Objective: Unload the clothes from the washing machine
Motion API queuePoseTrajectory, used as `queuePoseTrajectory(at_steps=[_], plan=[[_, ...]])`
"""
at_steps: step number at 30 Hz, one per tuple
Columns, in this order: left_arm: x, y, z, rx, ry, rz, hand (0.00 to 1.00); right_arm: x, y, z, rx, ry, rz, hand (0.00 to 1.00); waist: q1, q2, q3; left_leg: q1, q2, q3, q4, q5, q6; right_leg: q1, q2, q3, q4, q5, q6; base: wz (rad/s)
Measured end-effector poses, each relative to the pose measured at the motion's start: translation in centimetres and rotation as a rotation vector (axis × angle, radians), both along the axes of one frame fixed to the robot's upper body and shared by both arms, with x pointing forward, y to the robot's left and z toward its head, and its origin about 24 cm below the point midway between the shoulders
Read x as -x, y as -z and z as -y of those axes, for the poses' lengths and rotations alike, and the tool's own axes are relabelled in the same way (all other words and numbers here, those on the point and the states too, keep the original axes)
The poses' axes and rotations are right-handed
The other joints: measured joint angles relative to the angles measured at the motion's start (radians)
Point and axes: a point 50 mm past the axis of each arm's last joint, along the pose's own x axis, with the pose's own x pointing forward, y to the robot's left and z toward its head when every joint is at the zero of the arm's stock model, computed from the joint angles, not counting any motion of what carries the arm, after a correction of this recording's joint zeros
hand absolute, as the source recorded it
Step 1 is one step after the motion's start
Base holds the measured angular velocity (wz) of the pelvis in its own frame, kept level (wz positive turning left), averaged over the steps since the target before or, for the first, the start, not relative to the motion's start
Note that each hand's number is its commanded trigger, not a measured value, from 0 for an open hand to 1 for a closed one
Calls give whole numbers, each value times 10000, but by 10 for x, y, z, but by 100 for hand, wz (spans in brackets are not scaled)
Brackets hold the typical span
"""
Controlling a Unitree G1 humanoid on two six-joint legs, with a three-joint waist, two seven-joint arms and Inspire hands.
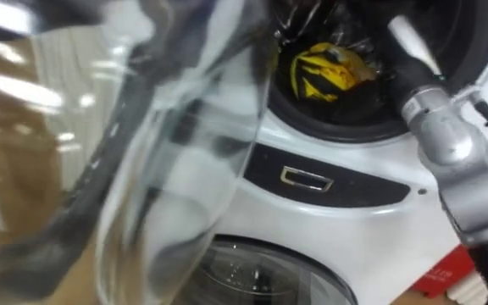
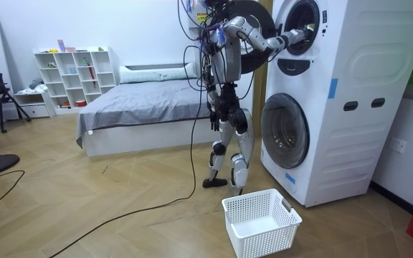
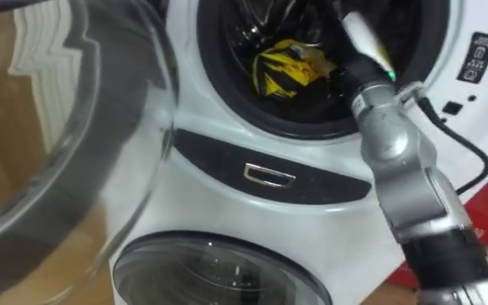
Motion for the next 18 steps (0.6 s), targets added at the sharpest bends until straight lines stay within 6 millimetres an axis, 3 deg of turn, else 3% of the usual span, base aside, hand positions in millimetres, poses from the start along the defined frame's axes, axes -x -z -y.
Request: queuePoseTrajectory(at_steps=[5, 10, 12, 13, 14, 15, 18], plan=[[-8, -4, -7, -141, 64, 195, 0, -1, 1, 5, 133, -213, -748, 0, -59, -16, -9, 54, 29, -201, -10, -2, -6, 225, 4, -224, -162, -2, 1, 13], [-14, -6, -10, -229, 60, 218, 0, 0, 2, 10, 385, -639, -1738, 0, -81, -144, -97, 29, 28, -269, -10, -7, -16, 233, 11, -248, -165, -48, 10, 3], [-17, -7, -11, -238, 80, 282, 0, 1, 1, 11, 450, -814, -1948, 0, -81, -159, -93, 31, 28, -261, -10, -7, -16, 234, 9, -243, -164, -47, 10, 0], [-18, -7, -11, -242, 81, 324, 0, 1, 2, 10, 473, -920, -2070, 21, -84, -161, -91, 48, 29, -258, -10, -7, -16, 247, 10, -247, -164, -47, 9, 0], [-19, -7, -12, -242, 76, 343, 0, 1, 2, 11, 483, -953, -2129, 55, -86, -158, -89, 72, 29, -259, -16, -7, -16, 264, 10, -250, -165, -47, 9, 0], [-20, -8, -12, -235, 65, 376, 0, 1, 2, 11, 505, -1033, -2257, 100, -86, -150, -78, 151, 33, -262, -42, -8, -15, 330, 10, -260, -168, -48, 9, 0], [-20, -8, -14, -230, 45, 365, 0, 2, 1, 11, 700, -1180, -2416, 100, -85, -167, -63, 188, 33, -249, -52, -17, -12, 371, 16, -240, -187, -61, 21, 0]])
